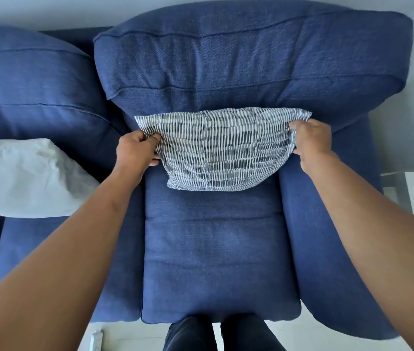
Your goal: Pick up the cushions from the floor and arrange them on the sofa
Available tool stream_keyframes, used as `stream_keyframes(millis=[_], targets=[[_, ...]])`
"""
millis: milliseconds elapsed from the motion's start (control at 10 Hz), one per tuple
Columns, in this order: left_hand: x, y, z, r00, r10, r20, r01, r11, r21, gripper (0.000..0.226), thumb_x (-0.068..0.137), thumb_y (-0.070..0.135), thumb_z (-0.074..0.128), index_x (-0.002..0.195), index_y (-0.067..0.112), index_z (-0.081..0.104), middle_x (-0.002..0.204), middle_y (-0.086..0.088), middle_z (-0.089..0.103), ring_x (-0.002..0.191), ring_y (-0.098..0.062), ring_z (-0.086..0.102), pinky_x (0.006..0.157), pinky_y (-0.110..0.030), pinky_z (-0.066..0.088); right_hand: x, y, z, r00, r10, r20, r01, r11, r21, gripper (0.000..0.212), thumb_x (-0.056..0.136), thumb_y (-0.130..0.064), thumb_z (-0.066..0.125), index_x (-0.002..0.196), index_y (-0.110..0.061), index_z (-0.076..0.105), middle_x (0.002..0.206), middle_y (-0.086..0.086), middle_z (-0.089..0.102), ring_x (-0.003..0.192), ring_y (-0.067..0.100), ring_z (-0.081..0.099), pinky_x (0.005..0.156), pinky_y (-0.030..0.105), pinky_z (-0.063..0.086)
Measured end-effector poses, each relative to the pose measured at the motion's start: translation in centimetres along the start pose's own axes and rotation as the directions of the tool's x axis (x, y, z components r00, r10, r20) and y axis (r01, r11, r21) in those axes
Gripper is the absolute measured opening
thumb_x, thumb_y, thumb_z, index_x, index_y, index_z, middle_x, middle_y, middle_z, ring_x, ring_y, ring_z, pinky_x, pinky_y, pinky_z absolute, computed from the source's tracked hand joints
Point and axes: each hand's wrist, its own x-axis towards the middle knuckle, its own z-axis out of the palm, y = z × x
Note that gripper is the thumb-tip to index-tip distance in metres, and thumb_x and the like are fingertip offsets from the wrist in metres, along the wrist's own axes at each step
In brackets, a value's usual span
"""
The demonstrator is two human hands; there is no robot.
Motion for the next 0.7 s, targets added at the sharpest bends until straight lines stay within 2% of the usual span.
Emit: stream_keyframes(millis=[100, 200, 300, 400, 500, 600, 700], targets=[[0.1, 0.0, 0.0, 1.0, -0.005, 0.012, 0.005, 0.999, 0.038, 0.012, 0.103, 0.025, 0.066, 0.093, 0.024, 0.071, 0.107, -0.009, 0.08, 0.088, -0.028, 0.08, 0.079, -0.043, 0.066, 0.1, 0.0, 0.0, 1.0, 0.013, 0.015, -0.012, 0.998, -0.054, 0.018, 0.085, -0.024, 0.062, 0.089, -0.007, 0.064, 0.089, 0.006, 0.053, 0.082, 0.022, 0.049, 0.066, 0.04, 0.046], [0.3, -0.3, 0.6, 0.997, -0.061, 0.056, 0.054, 0.992, 0.114, 0.01, 0.104, 0.028, 0.065, 0.107, 0.019, 0.069, 0.118, -0.009, 0.077, 0.103, -0.03, 0.078, 0.088, -0.049, 0.066, -0.4, 0.8, 0.8, 0.991, 0.085, 0.104, -0.067, 0.984, -0.166, 0.038, 0.099, -0.026, 0.063, 0.119, 0.007, 0.065, 0.105, 0.015, 0.069, 0.095, 0.029, 0.066, 0.094, 0.059, 0.059], [0.3, -0.1, 1.2, 0.994, -0.078, 0.08, 0.068, 0.99, 0.12, 0.017, 0.104, 0.03, 0.065, 0.116, 0.018, 0.067, 0.121, -0.008, 0.074, 0.109, -0.03, 0.076, 0.091, -0.05, 0.065, -0.5, 1.2, 1.4, 0.988, 0.082, 0.128, -0.058, 0.982, -0.181, 0.031, 0.102, -0.025, 0.062, 0.112, 0.004, 0.066, 0.121, 0.02, 0.073, 0.105, 0.032, 0.07, 0.101, 0.064, 0.054], [0.1, -0.1, 1.7, 0.993, -0.09, 0.076, 0.085, 0.994, 0.069, 0.023, 0.104, 0.031, 0.065, 0.12, 0.015, 0.065, 0.129, -0.011, 0.072, 0.112, -0.031, 0.075, 0.09, -0.047, 0.065, -0.7, 1.4, 1.6, 0.987, 0.062, 0.146, -0.043, 0.99, -0.131, 0.027, 0.1, -0.027, 0.064, 0.105, 0.0, 0.066, 0.104, 0.009, 0.069, 0.093, 0.022, 0.061, 0.102, 0.064, 0.054], [-0.7, -0.2, 1.6, 0.991, -0.11, 0.071, 0.107, 0.993, 0.054, 0.03, 0.104, 0.032, 0.065, 0.126, 0.013, 0.064, 0.131, -0.01, 0.07, 0.11, -0.029, 0.075, 0.089, -0.046, 0.066, -1.5, 1.4, 1.0, 0.985, 0.059, 0.162, -0.042, 0.994, -0.105, 0.024, 0.1, -0.03, 0.066, 0.107, -0.007, 0.066, 0.095, 0.001, 0.065, 0.093, 0.019, 0.059, 0.105, 0.06, 0.053], [-3.0, -1.2, 1.6, 0.992, -0.117, 0.043, 0.115, 0.992, 0.053, 0.044, 0.105, 0.031, 0.064, 0.144, 0.01, 0.059, 0.127, -0.004, 0.07, 0.107, -0.025, 0.077, 0.089, -0.045, 0.066, -3.3, 1.9, -0.1, 0.984, 0.056, 0.17, -0.045, 0.997, -0.064, 0.031, 0.101, -0.031, 0.067, 0.126, -0.013, 0.065, 0.103, -0.001, 0.069, 0.104, 0.018, 0.063, 0.108, 0.052, 0.053], [-4.8, -2.0, 1.4, 0.992, -0.122, 0.012, 0.121, 0.992, 0.032, 0.045, 0.106, 0.028, 0.061, 0.146, 0.009, 0.057, 0.116, -0.001, 0.069, 0.107, -0.026, 0.076, 0.09, -0.046, 0.065, -4.7, 2.5, -1.0, 0.983, 0.065, 0.174, -0.061, 0.998, -0.027, 0.045, 0.101, -0.03, 0.067, 0.141, -0.009, 0.061, 0.128, 0.006, 0.07, 0.119, 0.021, 0.064, 0.11, 0.049, 0.052]])
